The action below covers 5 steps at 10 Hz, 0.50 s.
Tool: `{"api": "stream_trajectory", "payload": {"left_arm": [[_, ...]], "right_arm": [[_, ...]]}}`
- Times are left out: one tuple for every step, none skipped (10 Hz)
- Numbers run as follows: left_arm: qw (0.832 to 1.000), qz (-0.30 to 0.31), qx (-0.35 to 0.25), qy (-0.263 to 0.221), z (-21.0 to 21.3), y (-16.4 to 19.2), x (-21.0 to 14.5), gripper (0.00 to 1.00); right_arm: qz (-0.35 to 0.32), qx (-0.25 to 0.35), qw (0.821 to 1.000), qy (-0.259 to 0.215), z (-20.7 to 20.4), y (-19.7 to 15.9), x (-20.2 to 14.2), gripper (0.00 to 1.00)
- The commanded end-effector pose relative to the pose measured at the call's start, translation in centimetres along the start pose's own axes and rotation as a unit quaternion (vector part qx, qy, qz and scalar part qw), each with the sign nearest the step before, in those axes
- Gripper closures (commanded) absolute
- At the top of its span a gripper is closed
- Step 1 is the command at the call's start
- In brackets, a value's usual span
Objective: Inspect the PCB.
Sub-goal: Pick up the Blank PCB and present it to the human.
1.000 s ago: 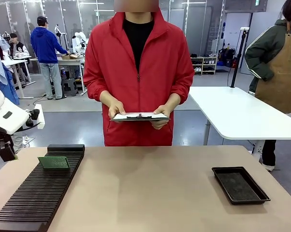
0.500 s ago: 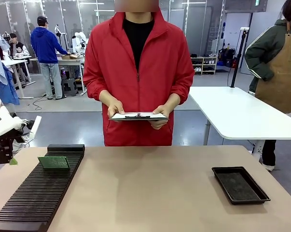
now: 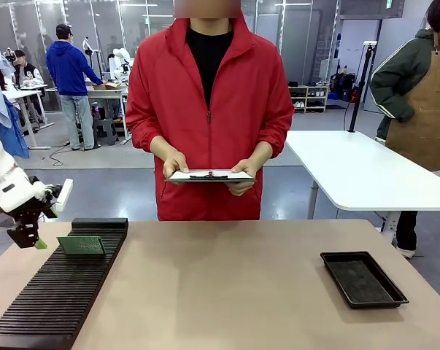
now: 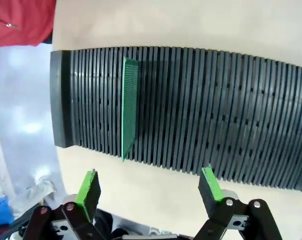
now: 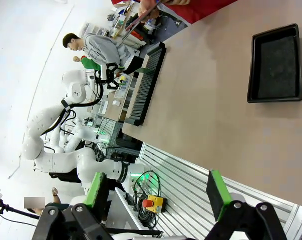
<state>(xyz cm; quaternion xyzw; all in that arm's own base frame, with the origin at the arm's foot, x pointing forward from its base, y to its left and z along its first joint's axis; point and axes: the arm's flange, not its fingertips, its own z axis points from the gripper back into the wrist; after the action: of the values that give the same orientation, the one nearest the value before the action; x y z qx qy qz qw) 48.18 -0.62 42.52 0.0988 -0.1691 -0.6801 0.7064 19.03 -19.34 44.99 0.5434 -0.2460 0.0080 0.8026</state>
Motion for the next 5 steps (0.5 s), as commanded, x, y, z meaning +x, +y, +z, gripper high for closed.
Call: {"api": "stream_trajectory", "payload": {"left_arm": [[1.0, -0.006, 0.0, -0.006, -1.5, 2.3, -0.5, 0.0], [1.0, -0.018, 0.0, -0.009, -2.3, 2.8, -0.2, 0.0], [1.0, -0.016, -0.007, 0.012, -3.5, 3.3, -0.2, 0.0], [1.0, -0.014, -0.015, 0.006, -4.4, 3.6, -0.4, 0.0], [1.0, -0.012, -0.018, 0.02, -5.2, 3.6, -0.3, 0.0]], "right_arm": [[0.008, 0.005, 1.0, -0.002, 0.1, 0.1, 0.1, 0.0], [0.008, 0.005, 1.0, -0.002, 0.1, 0.1, 0.1, 0.0], [0.008, 0.005, 1.0, -0.002, 0.1, 0.1, 0.1, 0.0], [0.008, 0.005, 1.0, -0.002, 0.1, 0.1, 0.1, 0.0], [0.008, 0.005, 1.0, -0.002, 0.1, 0.1, 0.1, 0.0]]}}
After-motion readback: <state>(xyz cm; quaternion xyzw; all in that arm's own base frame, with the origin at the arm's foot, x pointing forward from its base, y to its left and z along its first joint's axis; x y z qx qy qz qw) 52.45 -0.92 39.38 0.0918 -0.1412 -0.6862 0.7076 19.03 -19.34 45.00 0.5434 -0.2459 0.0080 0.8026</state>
